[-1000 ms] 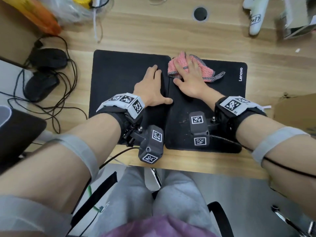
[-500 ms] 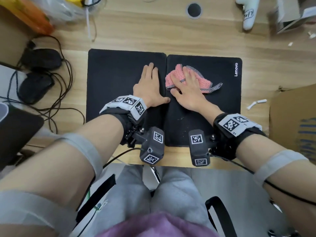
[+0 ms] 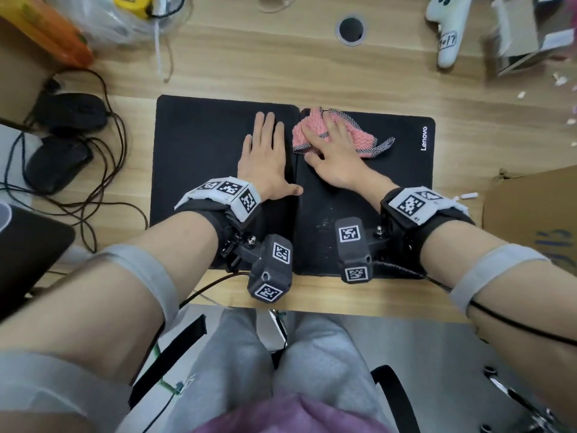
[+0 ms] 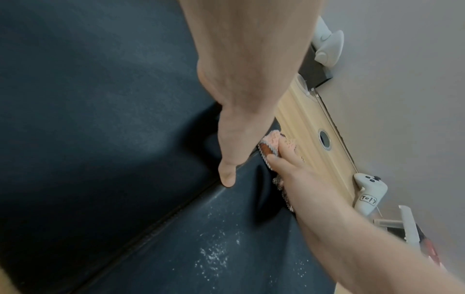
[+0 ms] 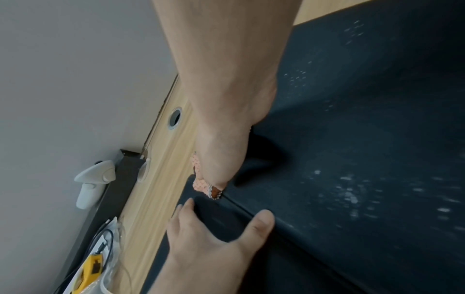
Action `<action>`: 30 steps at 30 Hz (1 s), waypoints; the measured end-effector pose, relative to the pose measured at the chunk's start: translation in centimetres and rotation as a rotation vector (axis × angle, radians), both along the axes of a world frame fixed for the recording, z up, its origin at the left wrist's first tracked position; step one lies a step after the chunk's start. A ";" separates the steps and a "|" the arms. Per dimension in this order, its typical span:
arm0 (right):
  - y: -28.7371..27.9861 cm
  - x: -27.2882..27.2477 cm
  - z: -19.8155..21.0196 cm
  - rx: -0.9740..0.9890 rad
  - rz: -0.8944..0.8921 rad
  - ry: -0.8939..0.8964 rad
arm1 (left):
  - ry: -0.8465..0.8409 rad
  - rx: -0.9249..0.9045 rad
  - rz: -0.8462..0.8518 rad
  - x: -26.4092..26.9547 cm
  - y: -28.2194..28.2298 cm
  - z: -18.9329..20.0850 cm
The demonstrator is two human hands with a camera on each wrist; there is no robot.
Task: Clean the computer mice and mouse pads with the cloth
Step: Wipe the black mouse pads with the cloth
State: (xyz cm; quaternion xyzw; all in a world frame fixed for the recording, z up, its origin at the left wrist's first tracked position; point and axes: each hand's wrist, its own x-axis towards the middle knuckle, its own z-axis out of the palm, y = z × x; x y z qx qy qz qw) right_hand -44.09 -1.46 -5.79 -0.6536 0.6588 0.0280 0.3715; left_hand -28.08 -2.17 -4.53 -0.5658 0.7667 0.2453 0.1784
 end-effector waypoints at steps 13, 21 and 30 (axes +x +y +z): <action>-2.4 1.3 -0.8 -0.066 -0.076 0.066 | 0.048 0.096 0.034 0.0 -0.6 -0.6; -0.7 -3.4 -0.7 0.007 -0.113 0.051 | 0.028 0.103 0.033 -0.1 -0.6 -0.3; 2.6 -7.7 -0.3 0.035 -0.387 0.120 | 0.027 0.114 0.026 -0.4 -0.8 0.1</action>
